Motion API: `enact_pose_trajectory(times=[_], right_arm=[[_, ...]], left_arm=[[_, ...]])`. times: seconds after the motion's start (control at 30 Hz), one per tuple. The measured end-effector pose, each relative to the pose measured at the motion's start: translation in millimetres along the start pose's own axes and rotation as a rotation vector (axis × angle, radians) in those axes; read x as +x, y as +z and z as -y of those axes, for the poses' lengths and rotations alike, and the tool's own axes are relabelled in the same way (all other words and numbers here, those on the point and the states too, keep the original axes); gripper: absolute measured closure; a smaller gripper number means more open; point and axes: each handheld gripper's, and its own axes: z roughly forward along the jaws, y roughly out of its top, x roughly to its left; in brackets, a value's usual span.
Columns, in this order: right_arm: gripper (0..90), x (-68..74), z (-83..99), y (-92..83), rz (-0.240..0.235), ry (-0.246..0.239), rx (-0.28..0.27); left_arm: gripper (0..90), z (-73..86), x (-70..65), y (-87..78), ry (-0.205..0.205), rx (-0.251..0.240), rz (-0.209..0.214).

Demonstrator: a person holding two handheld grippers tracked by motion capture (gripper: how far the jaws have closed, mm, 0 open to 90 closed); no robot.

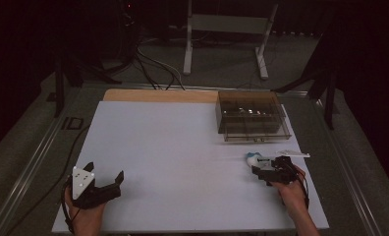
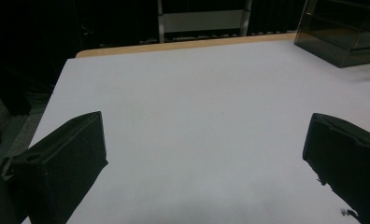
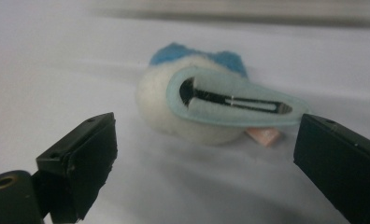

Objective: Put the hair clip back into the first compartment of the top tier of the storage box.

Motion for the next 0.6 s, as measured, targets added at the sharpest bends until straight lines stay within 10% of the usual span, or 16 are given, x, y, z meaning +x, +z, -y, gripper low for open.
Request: enact_pose_trajectory(times=[0.6], right_arm=[[15.7,-4.5,-13.0,8.4,-0.022,0.081,-0.058]], left_arm=[[1.1,0.1,1.1,-0.5,-0.001,0.001,-0.001]])
